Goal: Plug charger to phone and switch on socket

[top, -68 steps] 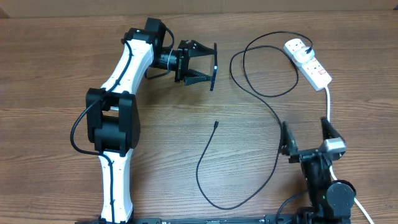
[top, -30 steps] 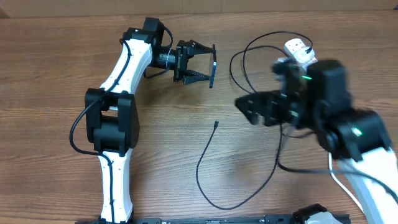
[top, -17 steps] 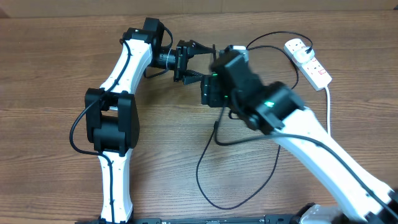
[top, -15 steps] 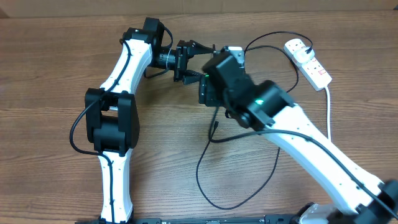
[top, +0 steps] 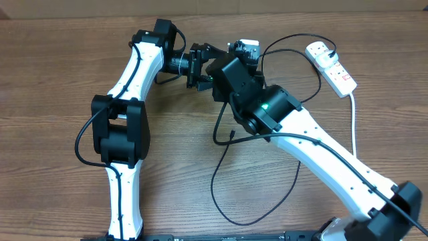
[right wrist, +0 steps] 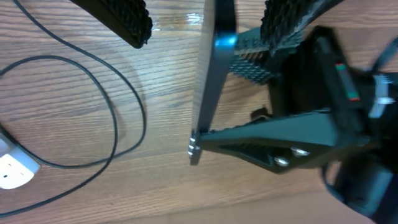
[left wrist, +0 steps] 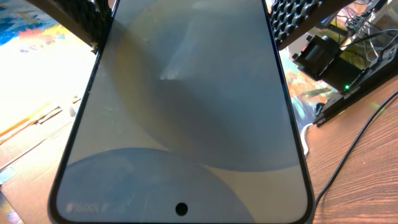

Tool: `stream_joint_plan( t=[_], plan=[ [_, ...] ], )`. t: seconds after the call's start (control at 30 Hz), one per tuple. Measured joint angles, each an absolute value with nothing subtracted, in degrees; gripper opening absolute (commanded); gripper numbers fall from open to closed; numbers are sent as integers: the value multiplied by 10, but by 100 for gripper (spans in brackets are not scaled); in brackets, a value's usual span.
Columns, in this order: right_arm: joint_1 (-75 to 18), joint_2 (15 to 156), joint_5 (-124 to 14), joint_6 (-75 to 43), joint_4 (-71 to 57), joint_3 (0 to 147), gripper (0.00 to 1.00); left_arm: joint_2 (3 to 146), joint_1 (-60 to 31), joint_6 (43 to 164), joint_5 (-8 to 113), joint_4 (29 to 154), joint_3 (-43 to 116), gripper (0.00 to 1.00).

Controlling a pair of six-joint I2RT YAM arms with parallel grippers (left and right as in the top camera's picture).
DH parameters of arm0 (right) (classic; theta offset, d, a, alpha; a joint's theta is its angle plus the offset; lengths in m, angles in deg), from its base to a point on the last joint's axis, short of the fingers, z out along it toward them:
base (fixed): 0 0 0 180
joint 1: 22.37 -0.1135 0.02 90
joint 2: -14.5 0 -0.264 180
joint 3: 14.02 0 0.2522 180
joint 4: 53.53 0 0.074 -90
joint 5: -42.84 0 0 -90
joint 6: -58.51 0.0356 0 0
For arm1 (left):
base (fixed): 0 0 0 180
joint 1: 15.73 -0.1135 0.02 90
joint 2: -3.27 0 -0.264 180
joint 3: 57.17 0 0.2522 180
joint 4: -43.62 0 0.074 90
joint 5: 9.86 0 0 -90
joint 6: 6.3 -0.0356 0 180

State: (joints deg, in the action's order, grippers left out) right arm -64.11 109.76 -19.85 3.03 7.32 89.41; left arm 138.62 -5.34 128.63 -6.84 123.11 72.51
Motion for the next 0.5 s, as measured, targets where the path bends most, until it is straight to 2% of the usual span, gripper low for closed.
stream_joint_plan(
  t=[0.2,0.4,0.5],
  plan=[
    [-641,1128,-177,31,73,894,47,1386,-53,1286,-68,1231,725,65],
    [-641,1128,-158,28,63,894,43,1386,-53,1286,-68,1231,725,65],
    [-641,1128,-155,29,62,894,38,1386,-53,1286,-63,1231,725,65]
  ],
)
